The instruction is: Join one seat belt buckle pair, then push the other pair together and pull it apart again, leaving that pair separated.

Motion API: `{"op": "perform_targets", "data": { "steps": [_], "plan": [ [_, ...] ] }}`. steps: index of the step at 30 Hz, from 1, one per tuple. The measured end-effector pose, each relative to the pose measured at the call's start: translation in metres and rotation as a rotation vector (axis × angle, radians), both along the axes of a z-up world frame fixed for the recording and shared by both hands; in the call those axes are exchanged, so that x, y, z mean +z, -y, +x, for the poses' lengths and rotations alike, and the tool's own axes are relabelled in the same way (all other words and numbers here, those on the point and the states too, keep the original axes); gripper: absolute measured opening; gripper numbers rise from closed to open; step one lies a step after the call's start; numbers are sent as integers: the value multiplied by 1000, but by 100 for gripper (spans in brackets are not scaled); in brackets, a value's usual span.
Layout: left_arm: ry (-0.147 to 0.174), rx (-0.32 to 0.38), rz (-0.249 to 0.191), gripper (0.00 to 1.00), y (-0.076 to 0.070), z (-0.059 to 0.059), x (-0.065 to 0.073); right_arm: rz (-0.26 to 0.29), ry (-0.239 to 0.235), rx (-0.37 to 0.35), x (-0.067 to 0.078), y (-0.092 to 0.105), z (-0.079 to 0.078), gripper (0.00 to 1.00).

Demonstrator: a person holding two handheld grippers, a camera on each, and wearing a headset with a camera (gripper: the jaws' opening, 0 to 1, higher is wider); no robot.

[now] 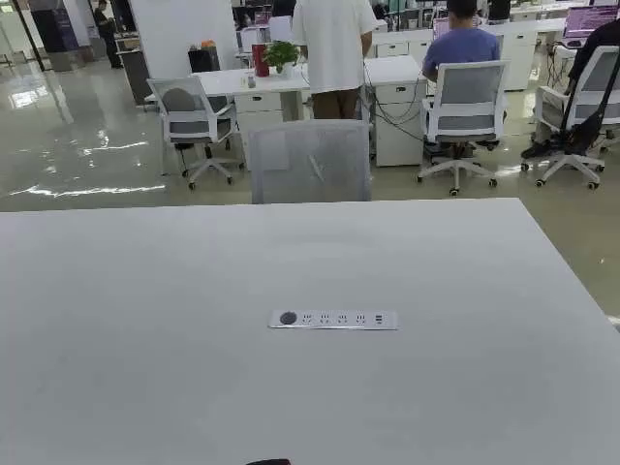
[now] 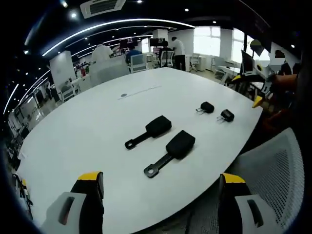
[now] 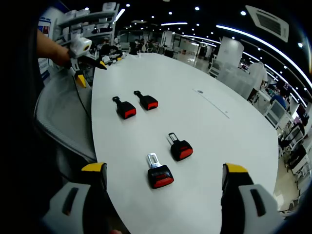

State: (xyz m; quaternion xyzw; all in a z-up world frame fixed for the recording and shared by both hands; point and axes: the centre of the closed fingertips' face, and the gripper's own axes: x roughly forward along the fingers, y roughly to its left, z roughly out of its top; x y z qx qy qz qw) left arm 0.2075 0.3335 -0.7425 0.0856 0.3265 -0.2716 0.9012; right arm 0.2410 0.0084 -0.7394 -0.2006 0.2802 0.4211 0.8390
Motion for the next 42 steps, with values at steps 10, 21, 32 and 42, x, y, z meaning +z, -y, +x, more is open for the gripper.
{"op": "perform_targets", "data": {
  "steps": [10,21,32,42],
  "plan": [
    [54,23,4,100,-2,3,25,-9,-16,34,2,-1,-4,97],
    [42,21,31,100,-7,-3,17,-11,27,48,18,-1,3,95],
    [31,-25,55,100,-7,1,15,6,49,9,25,5,7,100],
    [42,-40,93,100,-3,8,17,3,46,13,24,12,-1,100]
  ]
}}
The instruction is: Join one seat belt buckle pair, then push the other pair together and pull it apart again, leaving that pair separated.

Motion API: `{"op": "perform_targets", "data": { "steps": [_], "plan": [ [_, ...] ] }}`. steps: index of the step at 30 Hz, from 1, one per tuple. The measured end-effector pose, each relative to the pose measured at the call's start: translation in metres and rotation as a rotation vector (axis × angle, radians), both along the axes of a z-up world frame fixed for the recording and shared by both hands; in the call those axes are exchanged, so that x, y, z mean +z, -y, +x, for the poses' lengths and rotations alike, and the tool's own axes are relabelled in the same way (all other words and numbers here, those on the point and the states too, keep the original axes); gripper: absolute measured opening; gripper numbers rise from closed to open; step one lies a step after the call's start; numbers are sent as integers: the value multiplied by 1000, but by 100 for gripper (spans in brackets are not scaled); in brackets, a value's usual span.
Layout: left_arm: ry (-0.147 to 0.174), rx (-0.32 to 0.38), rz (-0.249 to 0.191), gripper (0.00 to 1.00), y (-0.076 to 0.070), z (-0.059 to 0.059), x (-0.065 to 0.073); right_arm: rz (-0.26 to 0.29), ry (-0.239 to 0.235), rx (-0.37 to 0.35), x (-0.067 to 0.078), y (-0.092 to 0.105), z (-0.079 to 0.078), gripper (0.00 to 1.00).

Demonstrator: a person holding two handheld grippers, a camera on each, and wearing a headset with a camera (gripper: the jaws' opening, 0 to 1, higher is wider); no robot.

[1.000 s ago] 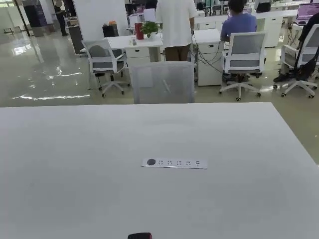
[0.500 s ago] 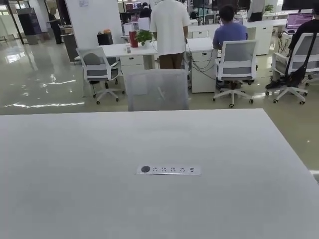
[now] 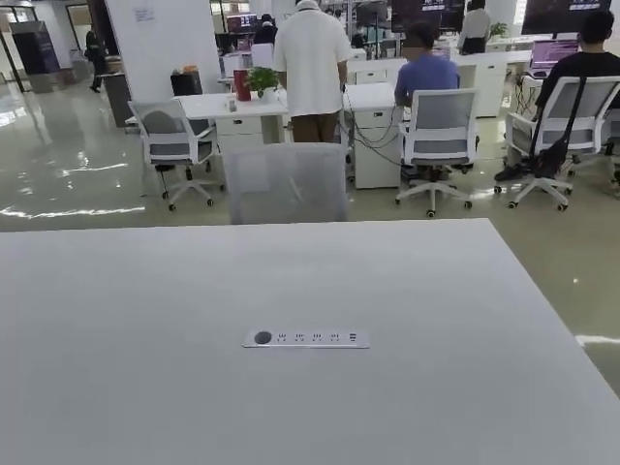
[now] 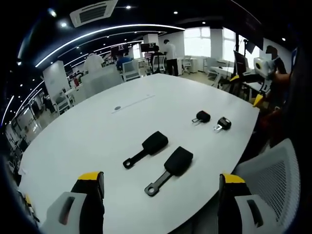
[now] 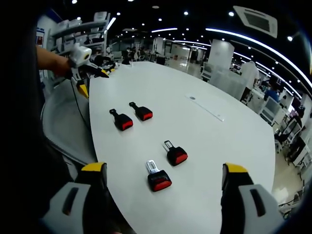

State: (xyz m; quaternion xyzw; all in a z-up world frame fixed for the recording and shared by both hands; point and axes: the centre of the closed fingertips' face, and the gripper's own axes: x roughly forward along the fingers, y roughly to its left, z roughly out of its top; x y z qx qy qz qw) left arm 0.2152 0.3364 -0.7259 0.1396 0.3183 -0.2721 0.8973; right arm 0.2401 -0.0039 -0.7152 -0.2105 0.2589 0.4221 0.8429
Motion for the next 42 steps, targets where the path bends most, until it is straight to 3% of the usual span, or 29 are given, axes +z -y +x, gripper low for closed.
{"op": "perform_targets", "data": {
  "steps": [2,5,13,16,22,31,34,36,40,42],
  "plan": [
    [-20,7,0,100,2,-3,-3,-12,-4,18,-2,2,-5,99],
    [-20,-12,9,99,7,-8,-4,-17,-5,18,-3,8,-6,98],
    [8,7,28,94,3,-11,10,-5,3,45,4,9,-7,94],
    [16,18,32,94,0,-11,11,0,9,59,4,3,-4,93],
    [-5,14,35,93,2,-14,7,9,13,102,3,-14,-4,87],
    [-18,-11,54,92,4,-9,3,-1,16,126,2,-17,-2,85],
    [-22,-33,77,90,7,-7,1,-2,5,129,0,-13,-1,82],
    [-27,-35,62,88,11,-7,2,-22,-16,129,-6,-9,-3,78],
    [-9,-68,78,80,12,-4,0,-38,-33,132,-16,-8,-3,75],
    [-44,-84,81,77,13,-6,-8,-45,-32,136,-20,-10,-2,74]
  ]
}}
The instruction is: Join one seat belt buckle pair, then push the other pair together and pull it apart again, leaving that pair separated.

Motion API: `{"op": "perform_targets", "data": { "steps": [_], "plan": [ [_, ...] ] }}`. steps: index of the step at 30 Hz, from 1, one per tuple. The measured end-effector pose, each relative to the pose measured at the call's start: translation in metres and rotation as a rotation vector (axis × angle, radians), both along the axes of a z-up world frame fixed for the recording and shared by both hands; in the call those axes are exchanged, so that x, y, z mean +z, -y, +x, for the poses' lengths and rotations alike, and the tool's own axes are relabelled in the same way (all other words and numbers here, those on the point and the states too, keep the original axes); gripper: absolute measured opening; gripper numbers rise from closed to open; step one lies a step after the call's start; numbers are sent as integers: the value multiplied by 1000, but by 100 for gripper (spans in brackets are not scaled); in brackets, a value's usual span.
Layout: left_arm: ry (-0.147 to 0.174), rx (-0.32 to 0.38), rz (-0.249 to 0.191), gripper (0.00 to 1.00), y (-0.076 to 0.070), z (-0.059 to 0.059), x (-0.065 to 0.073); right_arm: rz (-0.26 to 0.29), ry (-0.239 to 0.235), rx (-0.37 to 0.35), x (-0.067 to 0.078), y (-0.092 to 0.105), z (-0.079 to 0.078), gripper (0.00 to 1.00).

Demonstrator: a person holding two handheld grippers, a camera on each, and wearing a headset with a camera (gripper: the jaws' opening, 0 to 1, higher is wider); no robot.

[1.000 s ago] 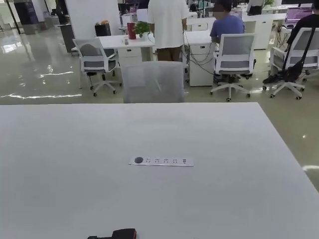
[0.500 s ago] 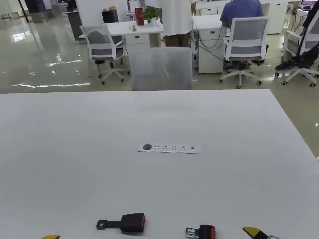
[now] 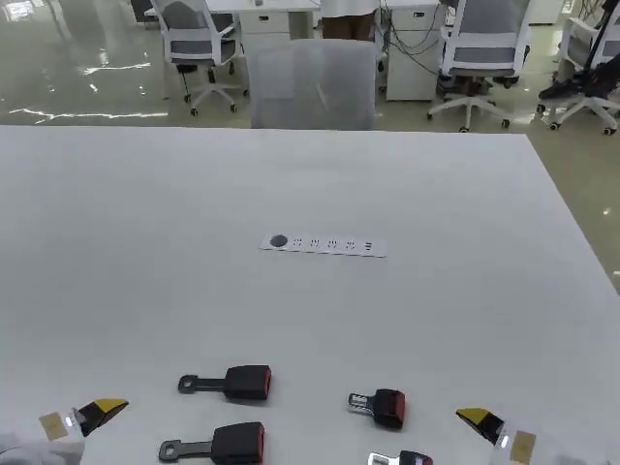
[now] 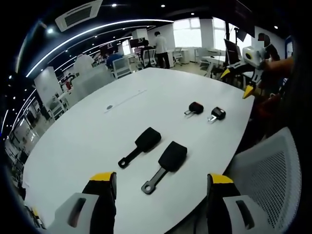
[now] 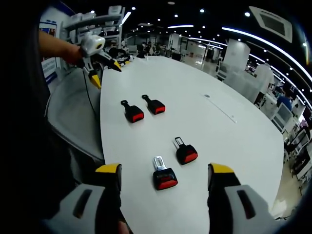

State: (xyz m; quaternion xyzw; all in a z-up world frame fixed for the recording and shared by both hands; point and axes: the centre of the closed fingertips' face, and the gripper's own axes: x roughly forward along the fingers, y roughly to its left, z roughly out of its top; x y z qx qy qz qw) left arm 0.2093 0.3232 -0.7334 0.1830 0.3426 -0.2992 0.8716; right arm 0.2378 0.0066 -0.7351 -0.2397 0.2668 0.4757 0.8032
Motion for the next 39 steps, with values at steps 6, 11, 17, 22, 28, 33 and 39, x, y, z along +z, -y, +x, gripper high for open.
{"op": "perform_targets", "data": {
  "steps": [6,11,17,22,28,33,39],
  "plan": [
    [-28,-116,72,70,2,5,-20,-31,-5,36,-12,-13,-1,69],
    [-50,-187,91,61,12,13,-32,-54,-4,77,-20,-23,3,65],
    [-68,-240,129,53,22,30,-46,-112,-18,118,-36,-21,9,60],
    [-83,-324,170,49,36,42,-57,-133,-52,121,-50,-13,16,56],
    [-114,-349,195,44,46,53,-70,-181,-70,168,-68,-11,13,51],
    [-147,-402,220,42,52,54,-89,-218,-77,205,-83,-14,14,48],
    [-198,-460,250,40,53,46,-104,-214,-139,172,-103,-13,20,45]
  ]
}}
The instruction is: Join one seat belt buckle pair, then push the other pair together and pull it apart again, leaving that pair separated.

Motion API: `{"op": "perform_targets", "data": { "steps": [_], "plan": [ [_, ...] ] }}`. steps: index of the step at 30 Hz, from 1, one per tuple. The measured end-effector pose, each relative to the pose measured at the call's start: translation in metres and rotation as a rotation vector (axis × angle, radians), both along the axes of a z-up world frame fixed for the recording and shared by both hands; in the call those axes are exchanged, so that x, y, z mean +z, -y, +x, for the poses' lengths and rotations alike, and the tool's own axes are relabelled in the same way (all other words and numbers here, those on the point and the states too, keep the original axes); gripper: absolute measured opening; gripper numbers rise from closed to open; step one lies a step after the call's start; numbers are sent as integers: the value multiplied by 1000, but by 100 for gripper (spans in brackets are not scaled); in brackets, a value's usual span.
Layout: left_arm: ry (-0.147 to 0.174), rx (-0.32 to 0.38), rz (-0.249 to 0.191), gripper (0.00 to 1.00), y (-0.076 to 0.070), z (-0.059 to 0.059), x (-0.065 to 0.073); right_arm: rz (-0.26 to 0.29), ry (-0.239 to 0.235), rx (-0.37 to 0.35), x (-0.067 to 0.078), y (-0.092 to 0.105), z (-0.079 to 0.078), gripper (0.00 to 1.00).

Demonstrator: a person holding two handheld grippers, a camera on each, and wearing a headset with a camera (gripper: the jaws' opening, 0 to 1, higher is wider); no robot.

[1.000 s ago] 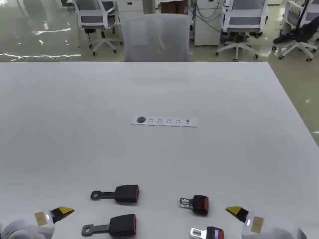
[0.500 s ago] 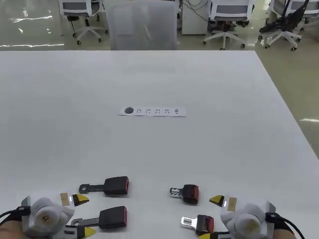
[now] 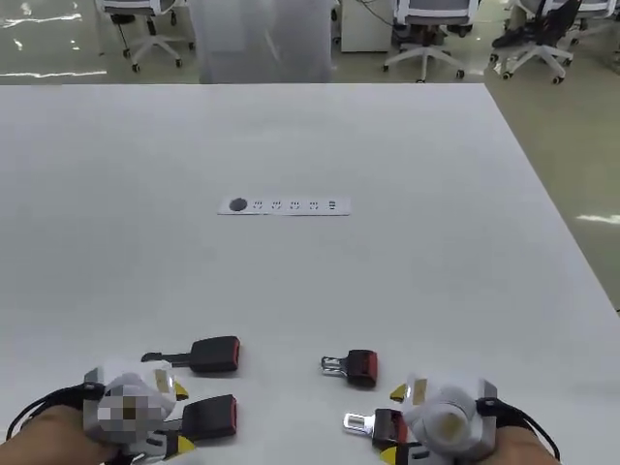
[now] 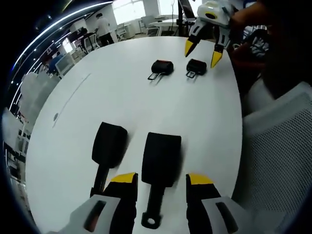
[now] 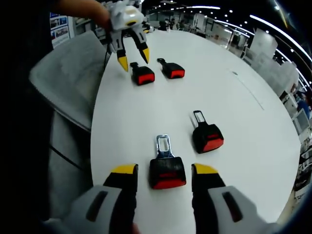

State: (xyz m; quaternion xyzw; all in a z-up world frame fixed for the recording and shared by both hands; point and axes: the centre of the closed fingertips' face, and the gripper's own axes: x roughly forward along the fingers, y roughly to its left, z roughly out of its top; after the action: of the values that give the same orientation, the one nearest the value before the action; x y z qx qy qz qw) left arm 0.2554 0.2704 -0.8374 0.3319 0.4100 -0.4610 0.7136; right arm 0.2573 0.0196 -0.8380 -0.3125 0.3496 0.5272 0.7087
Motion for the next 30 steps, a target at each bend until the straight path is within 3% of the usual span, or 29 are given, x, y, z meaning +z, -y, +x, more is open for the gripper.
{"op": "perform_targets", "data": {
  "steps": [3,7,17,25,28,30],
  "plan": [
    [-4,-21,3,40,0,2,-2,-12,-12,9,-6,0,0,44],
    [-47,-40,32,39,-2,-3,-7,-42,-22,27,-14,0,-2,45],
    [-27,-106,57,38,5,13,-11,-73,-31,48,-25,9,0,42],
    [-51,-228,95,34,14,10,-19,-55,-84,71,-29,10,3,36],
    [-24,-327,134,33,14,9,-21,-62,-84,117,-29,8,2,35],
    [-21,-328,138,33,14,7,-23,-67,-87,144,-29,7,1,35]
  ]
}}
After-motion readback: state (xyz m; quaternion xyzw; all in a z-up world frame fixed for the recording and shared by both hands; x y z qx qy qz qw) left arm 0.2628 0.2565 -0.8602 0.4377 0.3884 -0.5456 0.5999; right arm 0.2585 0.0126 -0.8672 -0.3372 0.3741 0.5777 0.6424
